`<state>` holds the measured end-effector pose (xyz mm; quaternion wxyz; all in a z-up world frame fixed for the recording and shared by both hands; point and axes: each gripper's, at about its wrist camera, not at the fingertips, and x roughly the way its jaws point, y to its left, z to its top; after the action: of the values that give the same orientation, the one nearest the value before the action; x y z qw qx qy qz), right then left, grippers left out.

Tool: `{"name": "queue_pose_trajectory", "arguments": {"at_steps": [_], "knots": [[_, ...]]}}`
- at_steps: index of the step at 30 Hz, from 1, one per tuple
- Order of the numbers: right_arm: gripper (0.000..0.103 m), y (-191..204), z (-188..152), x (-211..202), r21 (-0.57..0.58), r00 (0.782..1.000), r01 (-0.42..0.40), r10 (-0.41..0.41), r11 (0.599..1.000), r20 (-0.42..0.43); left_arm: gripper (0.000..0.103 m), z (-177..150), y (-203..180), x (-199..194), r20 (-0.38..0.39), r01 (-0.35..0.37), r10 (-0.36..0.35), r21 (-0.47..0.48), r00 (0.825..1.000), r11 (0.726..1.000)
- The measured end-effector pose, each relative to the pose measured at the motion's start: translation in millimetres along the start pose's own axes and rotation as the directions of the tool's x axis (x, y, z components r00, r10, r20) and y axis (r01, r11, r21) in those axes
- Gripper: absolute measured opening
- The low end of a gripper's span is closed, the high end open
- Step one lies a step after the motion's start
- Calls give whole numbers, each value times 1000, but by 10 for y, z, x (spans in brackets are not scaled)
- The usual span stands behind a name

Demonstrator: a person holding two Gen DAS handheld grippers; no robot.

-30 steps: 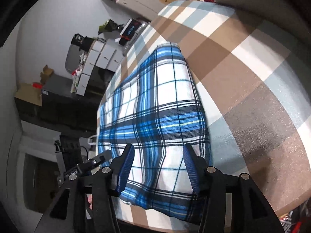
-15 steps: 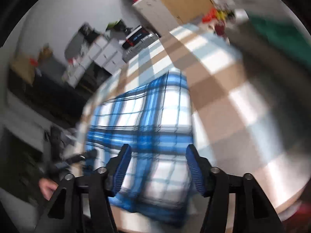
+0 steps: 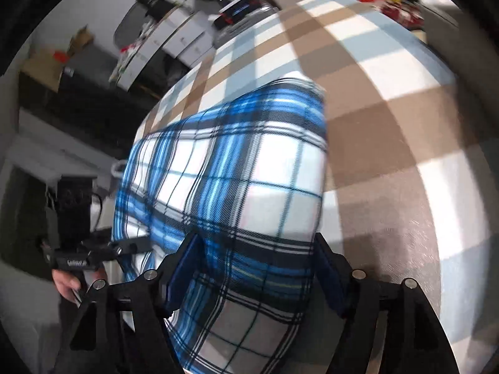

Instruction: Fold large clothes

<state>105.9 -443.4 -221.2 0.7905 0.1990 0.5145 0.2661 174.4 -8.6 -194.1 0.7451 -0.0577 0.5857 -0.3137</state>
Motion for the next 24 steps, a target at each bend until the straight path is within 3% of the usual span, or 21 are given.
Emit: {"name": "queue_pose_trajectory", "arguments": {"at_steps": [2, 4, 7, 10, 12, 15, 17, 19, 21, 24], "knots": [[47, -6, -20, -112, -15, 997, -70, 70, 997, 32, 44, -49, -82, -11, 3, -48, 48, 33, 999, 998], [43, -61, -39, -199, -5, 985, -154, 154, 988, 73, 44, -96, -69, -8, -4, -69, 69, 46, 998, 997], [44, -118, -88, -163, 1, 970, -229, 229, 973, 77, 44, -111, -63, 3, -5, -88, 89, 65, 996, 994], [48, -222, -59, -56, 99, 938, -346, 342, 933, 54, 44, -80, -12, -4, -13, -76, 76, 60, 997, 995], [50, -241, -29, -25, 123, 937, -349, 346, 929, 43, 44, -80, -15, -1, -13, -79, 80, 67, 997, 995], [56, -128, 28, 70, 84, 970, -239, 242, 967, -28, 44, -51, -50, 35, -14, -92, 93, 82, 996, 992], [60, 20, 52, 111, 25, 990, -120, 121, 992, -66, 44, -53, -61, 44, -16, -89, 91, 78, 996, 993], [60, 146, 66, 174, -35, 995, -35, 31, 999, -94, 44, -59, -41, 39, -18, -89, 90, 78, 996, 993], [57, 245, 67, 188, -79, 995, 22, -30, 997, -95, 44, -66, -41, 20, -18, -91, 93, 79, 996, 993], [36, 403, 52, 67, -123, 998, 37, -44, 992, -54, 41, -56, 18, -11, -33, -47, 48, 19, 998, 999]]}}
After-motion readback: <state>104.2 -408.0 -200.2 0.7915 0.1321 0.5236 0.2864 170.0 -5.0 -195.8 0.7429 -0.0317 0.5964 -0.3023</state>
